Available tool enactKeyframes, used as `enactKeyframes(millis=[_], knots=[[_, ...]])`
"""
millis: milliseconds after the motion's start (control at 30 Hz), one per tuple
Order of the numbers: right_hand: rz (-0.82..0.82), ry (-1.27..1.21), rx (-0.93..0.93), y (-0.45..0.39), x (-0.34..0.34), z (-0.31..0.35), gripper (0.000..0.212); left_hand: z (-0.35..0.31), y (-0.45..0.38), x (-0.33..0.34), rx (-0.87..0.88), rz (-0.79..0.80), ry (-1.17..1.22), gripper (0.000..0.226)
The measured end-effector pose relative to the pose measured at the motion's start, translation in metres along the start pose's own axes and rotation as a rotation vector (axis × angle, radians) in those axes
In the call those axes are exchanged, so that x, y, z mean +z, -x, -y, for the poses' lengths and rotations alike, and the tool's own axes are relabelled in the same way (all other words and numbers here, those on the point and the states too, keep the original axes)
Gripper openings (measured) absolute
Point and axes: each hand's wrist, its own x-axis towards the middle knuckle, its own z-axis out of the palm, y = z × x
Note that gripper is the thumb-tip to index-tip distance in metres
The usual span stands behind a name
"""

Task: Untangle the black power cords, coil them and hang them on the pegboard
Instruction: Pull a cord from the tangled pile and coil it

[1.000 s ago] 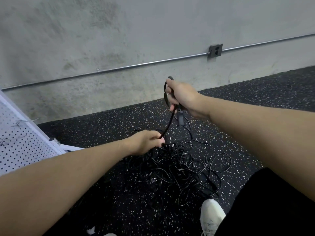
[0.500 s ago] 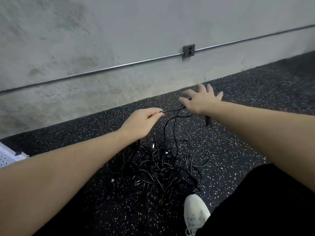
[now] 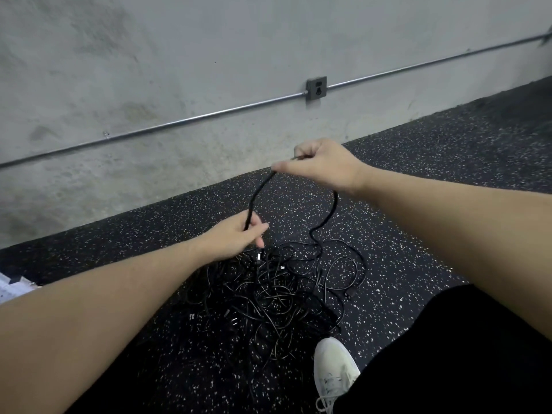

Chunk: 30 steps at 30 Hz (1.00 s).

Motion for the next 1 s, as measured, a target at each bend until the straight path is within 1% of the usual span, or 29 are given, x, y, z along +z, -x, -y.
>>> enactKeyframes(millis=[67, 133, 200, 233, 267, 300, 333, 367, 433, 467, 533, 600, 633, 667, 733, 800, 833, 900, 967, 1000], knots=[[-0.098, -0.106, -0.017, -0.001, -0.007, 0.0, 0.046, 0.024, 0.004, -0.003, -0.081, 0.131, -0.118, 0.033], [-0.163, -0.075, 0.014, -0.001, -0.012, -0.005, 0.046, 0.041, 0.011, -0.006, -0.152, 0.205, -0.185, 0.043], [-0.189, 0.101, 0.063, -0.004, -0.012, -0.018, 0.04, 0.046, 0.015, -0.009, -0.187, 0.178, -0.205, 0.046], [-0.201, 0.229, 0.077, -0.005, -0.013, -0.024, 0.03, 0.046, 0.016, -0.01, -0.188, 0.148, -0.212, 0.046], [-0.186, 0.359, 0.092, -0.006, -0.012, -0.028, 0.02, 0.042, 0.016, -0.012, -0.183, 0.111, -0.215, 0.045], [-0.135, 0.487, 0.106, -0.005, -0.011, -0.029, 0.031, 0.038, 0.015, -0.013, -0.171, 0.065, -0.2, 0.044], [-0.054, 0.606, 0.139, -0.007, -0.01, -0.031, 0.048, 0.032, 0.014, -0.015, -0.149, 0.015, -0.178, 0.04], [0.016, 0.728, 0.17, -0.009, -0.009, -0.031, 0.057, 0.025, 0.013, -0.017, -0.119, -0.032, -0.16, 0.035], [0.106, 0.913, 0.131, -0.011, 0.0, -0.025, 0.06, 0.008, 0.011, -0.02, -0.059, -0.092, -0.129, 0.019], [0.159, 0.929, 0.083, -0.012, 0.005, -0.022, 0.056, -0.001, 0.011, -0.021, -0.033, -0.114, -0.1, 0.014], [0.288, 0.802, 0.018, -0.013, 0.017, -0.015, 0.04, -0.017, 0.009, -0.023, 0.021, -0.164, -0.032, 0.019], [0.384, 0.531, 0.032, -0.01, 0.029, -0.011, 0.027, -0.029, 0.009, -0.028, 0.075, -0.213, 0.055, 0.026], [0.389, 0.417, 0.042, -0.01, 0.035, -0.009, 0.025, -0.032, 0.009, -0.03, 0.092, -0.229, 0.094, 0.029], [0.363, 0.358, 0.035, -0.012, 0.038, -0.006, 0.025, -0.032, 0.009, -0.032, 0.098, -0.24, 0.116, 0.03], [0.269, 0.367, -0.002, -0.018, 0.041, -0.002, 0.026, -0.027, 0.011, -0.033, 0.097, -0.256, 0.133, 0.03], [0.221, 0.419, -0.025, -0.023, 0.046, 0.001, 0.019, -0.021, 0.013, -0.03, 0.106, -0.25, 0.151, 0.026], [0.231, 0.455, -0.03, -0.024, 0.048, 0.001, 0.017, -0.019, 0.014, -0.027, 0.107, -0.223, 0.15, 0.024], [0.29, 0.501, -0.021, -0.022, 0.05, 0.001, 0.017, -0.015, 0.014, -0.02, 0.089, -0.111, 0.113, 0.017], [0.31, 0.424, -0.012, -0.017, 0.047, 0.004, 0.015, -0.007, 0.014, -0.013, 0.052, 0.016, 0.019, 0.007], [0.286, 0.361, 0.005, -0.015, 0.042, 0.005, 0.017, -0.001, 0.013, -0.009, 0.026, 0.068, -0.021, 0.004]])
